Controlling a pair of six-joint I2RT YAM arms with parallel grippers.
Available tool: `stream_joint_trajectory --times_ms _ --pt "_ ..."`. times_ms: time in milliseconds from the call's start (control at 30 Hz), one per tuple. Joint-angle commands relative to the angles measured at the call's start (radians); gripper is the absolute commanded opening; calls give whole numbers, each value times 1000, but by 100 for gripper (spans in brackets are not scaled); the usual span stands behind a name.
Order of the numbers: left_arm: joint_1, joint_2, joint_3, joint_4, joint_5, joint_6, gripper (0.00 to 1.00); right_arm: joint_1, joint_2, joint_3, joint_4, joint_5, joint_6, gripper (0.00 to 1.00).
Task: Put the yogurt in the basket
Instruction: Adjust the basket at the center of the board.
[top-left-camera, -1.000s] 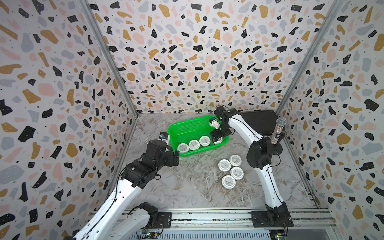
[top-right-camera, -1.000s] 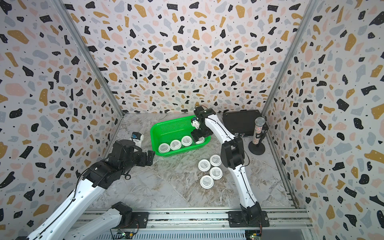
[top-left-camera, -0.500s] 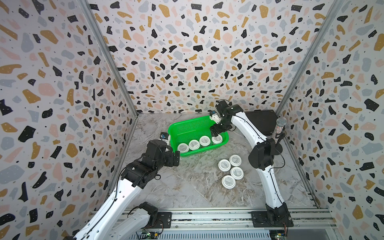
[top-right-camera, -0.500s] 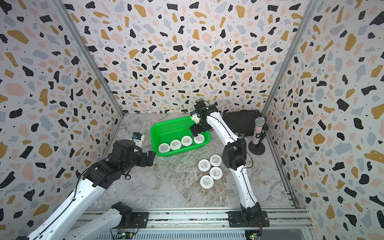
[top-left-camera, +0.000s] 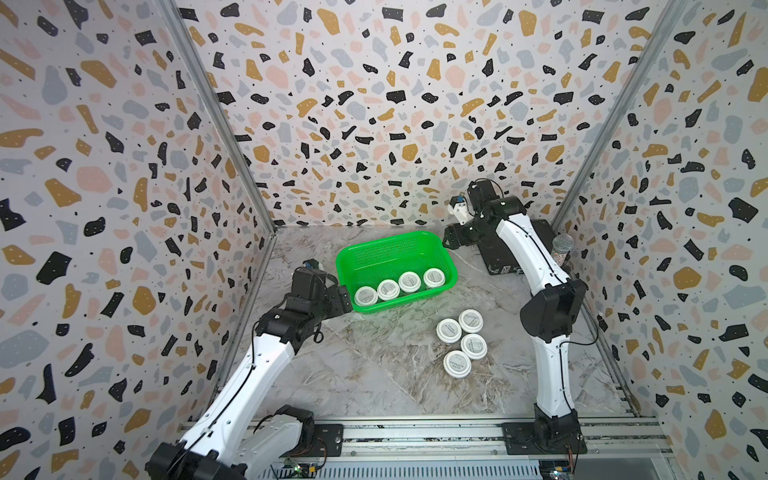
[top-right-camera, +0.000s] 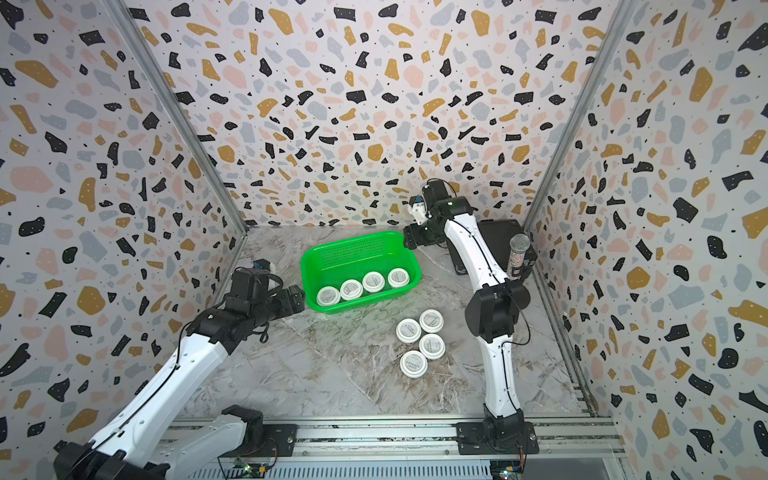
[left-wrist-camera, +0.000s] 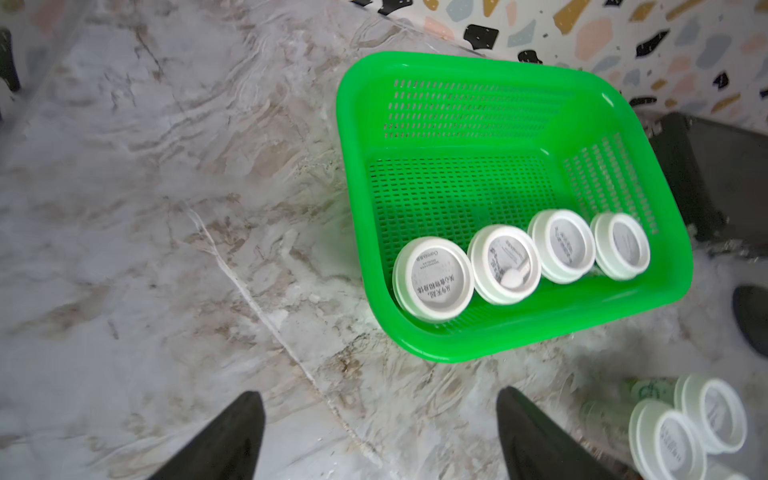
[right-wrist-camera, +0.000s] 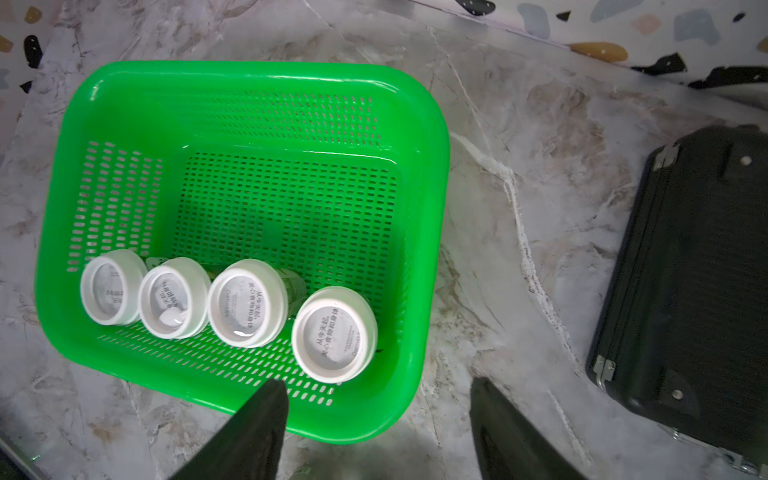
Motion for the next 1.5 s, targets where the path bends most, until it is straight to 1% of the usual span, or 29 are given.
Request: stream_joint_trajectory --times_ms 0,167,200,333,433,500,600,633,700,800,867,933,1033,1200,1467 --pt "64 79 -20 189 110 -121 79 -15 31 -15 -8 -64 8 72" --pt "132 255 -17 319 264 -165 64 -39 86 -15 -6 -75 6 67" --pt "134 276 -17 320 268 -170 61 -40 95 -14 -7 -86 0 66" --pt "136 305 -42 413 253 -182 57 -41 127 -16 -5 -118 -6 59" --pt "136 349 -40 440 255 -185 50 -41 144 -15 -1 -135 1 55" --pt "136 392 -35 458 272 -186 44 -41 149 -16 -1 -133 4 52" --pt "136 431 -41 469 257 -191 38 -41 153 -15 0 -143 8 47" --pt "136 437 -43 467 244 -192 38 -41 154 -16 0 -148 8 45" --pt "136 453 -46 483 248 -188 37 -41 157 -17 -1 -155 9 40" --pt "136 470 -51 515 276 -186 32 -41 160 -22 -1 -180 10 30" --pt "134 470 -53 517 284 -188 29 -41 157 -31 -1 -184 12 28" --pt "134 462 -64 528 292 -195 25 -41 151 -46 0 -180 14 27" --pt "133 441 -77 521 305 -198 24 -41 132 -87 5 -182 10 27" --pt "120 388 -104 481 327 -196 23 -41 70 -187 42 -191 12 26" --pt "107 231 -231 412 282 -201 24 -36 -35 -363 113 -217 12 26"
